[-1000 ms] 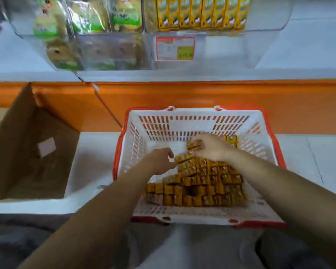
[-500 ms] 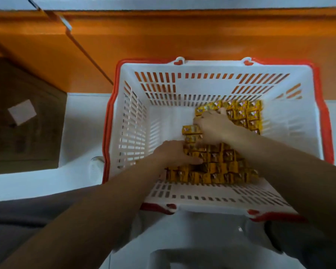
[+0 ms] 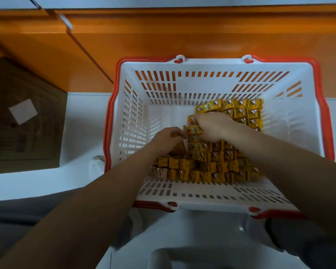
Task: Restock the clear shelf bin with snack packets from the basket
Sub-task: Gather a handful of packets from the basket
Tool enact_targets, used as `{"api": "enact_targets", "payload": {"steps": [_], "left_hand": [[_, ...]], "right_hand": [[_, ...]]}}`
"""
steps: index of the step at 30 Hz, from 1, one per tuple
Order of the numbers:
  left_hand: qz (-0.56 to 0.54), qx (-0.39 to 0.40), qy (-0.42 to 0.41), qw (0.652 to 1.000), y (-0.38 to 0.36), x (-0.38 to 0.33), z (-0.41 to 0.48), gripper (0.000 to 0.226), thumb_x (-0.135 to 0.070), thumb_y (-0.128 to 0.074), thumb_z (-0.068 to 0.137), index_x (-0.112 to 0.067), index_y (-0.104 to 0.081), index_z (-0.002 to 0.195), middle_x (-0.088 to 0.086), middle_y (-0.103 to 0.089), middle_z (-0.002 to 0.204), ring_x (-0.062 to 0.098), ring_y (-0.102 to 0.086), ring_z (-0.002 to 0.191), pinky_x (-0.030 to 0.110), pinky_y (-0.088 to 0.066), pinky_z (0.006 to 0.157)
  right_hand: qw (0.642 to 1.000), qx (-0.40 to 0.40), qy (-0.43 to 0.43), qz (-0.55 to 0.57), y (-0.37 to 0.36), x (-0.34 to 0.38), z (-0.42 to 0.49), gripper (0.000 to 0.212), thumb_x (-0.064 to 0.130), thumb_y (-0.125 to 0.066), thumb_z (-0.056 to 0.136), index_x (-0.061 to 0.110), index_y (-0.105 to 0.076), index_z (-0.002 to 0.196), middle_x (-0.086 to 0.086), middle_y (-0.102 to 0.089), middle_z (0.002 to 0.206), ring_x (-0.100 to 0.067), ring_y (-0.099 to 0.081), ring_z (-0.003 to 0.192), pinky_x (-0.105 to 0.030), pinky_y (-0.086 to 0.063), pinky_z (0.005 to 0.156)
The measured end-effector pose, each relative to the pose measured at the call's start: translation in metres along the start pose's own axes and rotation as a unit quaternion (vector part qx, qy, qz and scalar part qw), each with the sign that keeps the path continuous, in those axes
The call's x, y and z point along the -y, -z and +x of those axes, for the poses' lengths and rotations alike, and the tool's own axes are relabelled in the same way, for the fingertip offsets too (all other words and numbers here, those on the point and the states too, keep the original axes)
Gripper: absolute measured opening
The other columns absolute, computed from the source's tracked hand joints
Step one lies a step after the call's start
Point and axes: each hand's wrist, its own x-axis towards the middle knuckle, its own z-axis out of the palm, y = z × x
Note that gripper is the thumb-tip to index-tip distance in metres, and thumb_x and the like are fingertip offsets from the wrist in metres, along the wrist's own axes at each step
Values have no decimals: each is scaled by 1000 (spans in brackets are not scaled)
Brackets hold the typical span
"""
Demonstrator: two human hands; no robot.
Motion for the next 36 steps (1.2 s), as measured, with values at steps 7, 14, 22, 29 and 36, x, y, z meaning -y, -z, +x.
{"api": "enact_targets", "payload": {"steps": [7, 14, 22, 29, 36], "left_hand": [[78, -13, -7, 997, 5, -1, 0, 27, -19, -80, 84, -30, -64, 102, 3, -64, 112, 18, -63, 86, 25, -52, 61], [29, -102, 10, 994, 24, -27, -10, 14, -24, -79, 85, -30, -71, 94, 4, -65, 100, 25, -70, 75, 35, -61, 49], [-7, -96, -7, 995, 67, -88, -45, 17, -24, -79, 87, -31, -68, 97, 3, -59, 107, 26, -69, 81, 34, -61, 50], [-139, -78, -13, 987, 80, -119, -95, 16, -15, -75, 90, -16, -71, 105, 9, -64, 104, 31, -70, 87, 45, -65, 60], [-339, -31, -14, 940, 86, -134, -123, 15, -13, -75, 89, -12, -71, 103, 17, -72, 100, 27, -74, 84, 40, -64, 72]], "right_hand": [[997, -22, -29, 66, -10, -5, -8, 57, 41, -69, 87, 16, -44, 133, -9, -62, 114, -30, -62, 99, -34, -45, 65], [990, 16, -55, 129, 0, 2, -16, 69, 43, -67, 90, 12, -35, 143, -12, -59, 126, -31, -61, 109, -34, -48, 72], [901, -141, -121, 392, 50, -8, -59, 35, 29, -66, 94, 25, -46, 122, -1, -53, 126, -18, -56, 93, -29, -41, 73], [782, -156, -55, 601, 77, 24, -98, 40, 34, -68, 91, 29, -57, 129, 7, -65, 116, -16, -64, 104, -34, -53, 83], [705, -146, -24, 693, 73, 55, -110, 27, 30, -72, 90, 30, -58, 113, -4, -66, 120, -22, -70, 100, -34, -60, 70]]}}
